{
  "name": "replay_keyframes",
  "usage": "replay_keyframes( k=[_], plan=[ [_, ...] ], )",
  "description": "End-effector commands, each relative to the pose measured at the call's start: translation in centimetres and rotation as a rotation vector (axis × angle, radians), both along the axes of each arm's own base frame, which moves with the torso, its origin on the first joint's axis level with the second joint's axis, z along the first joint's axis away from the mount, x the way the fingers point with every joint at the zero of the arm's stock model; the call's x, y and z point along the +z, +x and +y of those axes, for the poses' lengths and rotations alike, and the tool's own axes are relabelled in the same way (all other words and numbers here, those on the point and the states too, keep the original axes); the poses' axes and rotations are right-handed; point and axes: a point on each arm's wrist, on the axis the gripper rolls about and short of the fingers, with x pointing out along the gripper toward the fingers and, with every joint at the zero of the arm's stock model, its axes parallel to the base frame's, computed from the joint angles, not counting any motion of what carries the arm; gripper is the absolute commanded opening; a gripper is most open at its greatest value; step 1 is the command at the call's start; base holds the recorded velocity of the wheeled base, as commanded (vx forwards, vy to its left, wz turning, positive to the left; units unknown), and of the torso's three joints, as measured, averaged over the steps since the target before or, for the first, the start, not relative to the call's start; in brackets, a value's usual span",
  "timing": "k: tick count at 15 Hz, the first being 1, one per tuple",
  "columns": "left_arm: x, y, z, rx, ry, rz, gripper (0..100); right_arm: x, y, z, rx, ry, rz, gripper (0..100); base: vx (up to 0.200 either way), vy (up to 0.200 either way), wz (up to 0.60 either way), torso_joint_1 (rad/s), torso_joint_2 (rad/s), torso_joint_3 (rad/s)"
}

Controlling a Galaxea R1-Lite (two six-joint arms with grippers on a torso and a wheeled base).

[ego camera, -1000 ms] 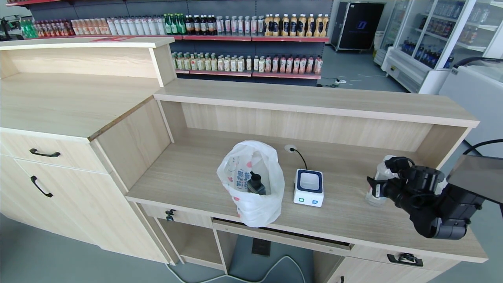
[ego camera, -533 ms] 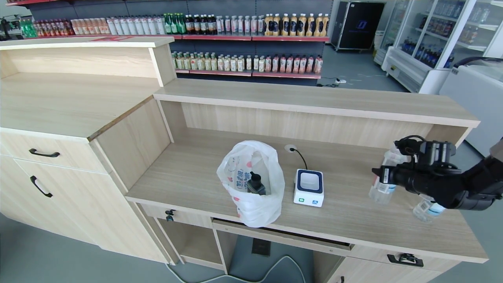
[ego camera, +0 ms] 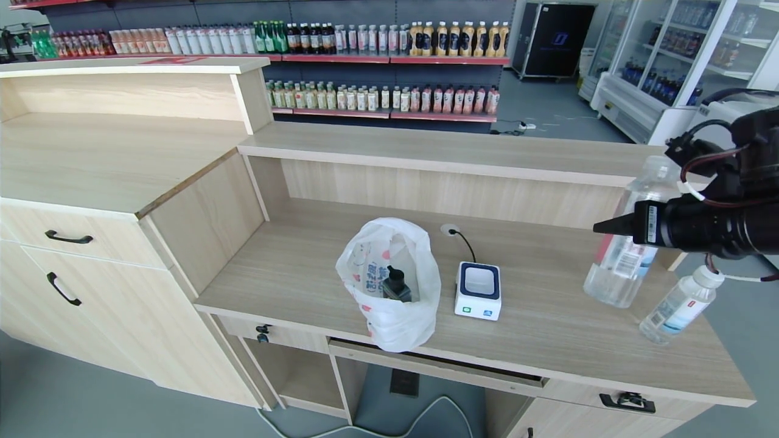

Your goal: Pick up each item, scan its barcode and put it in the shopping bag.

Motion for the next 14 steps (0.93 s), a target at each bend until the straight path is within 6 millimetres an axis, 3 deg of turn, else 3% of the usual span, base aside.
replay_keyframes(
  k=[1, 5, 9, 12, 14],
  plan=[
    [0.0, 0.0, 0.0, 0.000, 0.000, -0.001, 100, 5.1, -4.4, 1.6, 0.058, 0.042, -0.127, 0, 0.000, 0.000, 0.00, 0.000, 0.00, 0.000],
    [0.0, 0.0, 0.0, 0.000, 0.000, -0.001, 100, 7.9, -7.6, 4.4, 0.108, 0.136, -0.098, 0, 0.000, 0.000, 0.00, 0.000, 0.00, 0.000],
    [0.0, 0.0, 0.0, 0.000, 0.000, -0.001, 100, 8.3, -9.8, 6.5, 0.205, 0.185, -0.087, 0, 0.000, 0.000, 0.00, 0.000, 0.00, 0.000],
    [0.0, 0.0, 0.0, 0.000, 0.000, -0.001, 100, 8.4, -10.6, 7.1, 0.243, 0.186, -0.092, 0, 0.000, 0.000, 0.00, 0.000, 0.00, 0.000],
    [0.0, 0.0, 0.0, 0.000, 0.000, -0.001, 100, 7.8, -12.1, 7.6, 0.280, 0.171, -0.084, 0, 0.000, 0.000, 0.00, 0.000, 0.00, 0.000]
  ],
)
